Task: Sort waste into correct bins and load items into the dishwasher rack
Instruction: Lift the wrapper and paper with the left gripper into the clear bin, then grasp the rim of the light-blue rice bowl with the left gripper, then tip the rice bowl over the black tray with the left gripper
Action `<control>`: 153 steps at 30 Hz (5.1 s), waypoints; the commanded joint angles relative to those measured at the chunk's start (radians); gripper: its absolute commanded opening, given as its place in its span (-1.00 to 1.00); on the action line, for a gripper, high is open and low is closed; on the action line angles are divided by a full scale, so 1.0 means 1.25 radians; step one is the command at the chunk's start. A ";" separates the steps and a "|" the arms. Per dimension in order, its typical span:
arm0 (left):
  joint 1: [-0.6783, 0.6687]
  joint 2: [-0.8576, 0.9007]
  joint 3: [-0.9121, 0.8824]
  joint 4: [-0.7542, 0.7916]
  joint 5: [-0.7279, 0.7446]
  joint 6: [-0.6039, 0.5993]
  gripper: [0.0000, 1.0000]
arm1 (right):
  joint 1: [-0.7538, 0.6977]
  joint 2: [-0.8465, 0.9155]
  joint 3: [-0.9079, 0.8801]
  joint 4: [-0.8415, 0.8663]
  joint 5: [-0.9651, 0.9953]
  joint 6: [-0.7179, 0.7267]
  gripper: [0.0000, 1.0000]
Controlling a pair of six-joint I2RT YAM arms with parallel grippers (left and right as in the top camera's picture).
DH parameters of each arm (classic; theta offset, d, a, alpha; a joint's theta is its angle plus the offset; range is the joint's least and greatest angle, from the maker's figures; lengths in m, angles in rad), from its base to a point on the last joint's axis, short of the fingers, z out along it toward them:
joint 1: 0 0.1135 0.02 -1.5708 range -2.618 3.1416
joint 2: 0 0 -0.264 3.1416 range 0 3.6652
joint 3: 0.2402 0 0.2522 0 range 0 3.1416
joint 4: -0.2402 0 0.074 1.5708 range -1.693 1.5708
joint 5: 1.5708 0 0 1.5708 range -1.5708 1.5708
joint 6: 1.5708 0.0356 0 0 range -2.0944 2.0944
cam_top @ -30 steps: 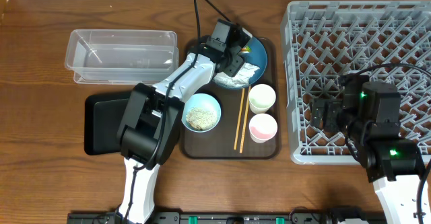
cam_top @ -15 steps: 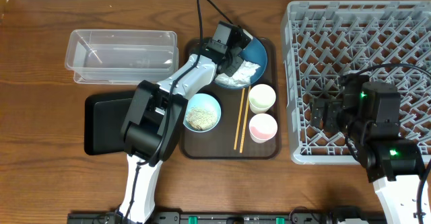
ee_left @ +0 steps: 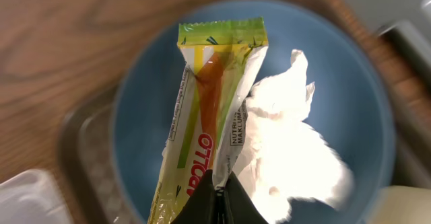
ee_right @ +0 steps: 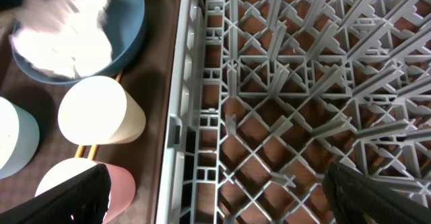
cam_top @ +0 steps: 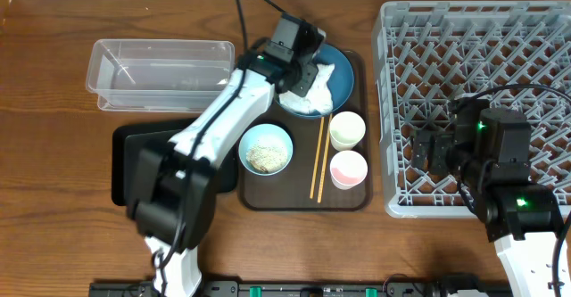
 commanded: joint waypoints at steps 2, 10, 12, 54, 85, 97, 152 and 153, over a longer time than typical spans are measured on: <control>0.021 -0.065 -0.002 -0.028 -0.010 -0.064 -0.88 | -0.010 -0.005 0.017 0.001 -0.003 -0.011 0.98; 0.114 -0.180 -0.002 -0.065 -0.041 -0.069 -0.88 | -0.010 -0.005 0.017 -0.004 -0.003 -0.011 0.98; 0.155 -0.205 -0.002 -0.070 -0.040 -0.069 -0.87 | -0.010 -0.005 0.017 -0.005 -0.003 -0.011 0.98; 0.330 -0.220 -0.013 -0.320 0.134 -0.258 -0.05 | -0.010 -0.005 0.017 -0.005 -0.003 -0.011 0.99; -0.055 -0.163 -0.270 -0.213 0.083 -0.372 -0.03 | -0.010 -0.005 0.017 -0.008 -0.003 -0.010 0.99; -0.088 -0.061 -0.271 -0.189 0.081 -0.375 -0.24 | -0.010 -0.005 0.017 -0.017 -0.003 -0.010 0.98; 0.134 -0.347 -0.277 -0.333 0.249 -0.300 -0.88 | -0.010 -0.005 0.017 -0.026 -0.003 -0.010 0.99; 0.161 -0.346 -0.280 -0.333 0.282 -0.288 -0.88 | -0.010 -0.005 0.017 -0.026 -0.003 -0.011 0.99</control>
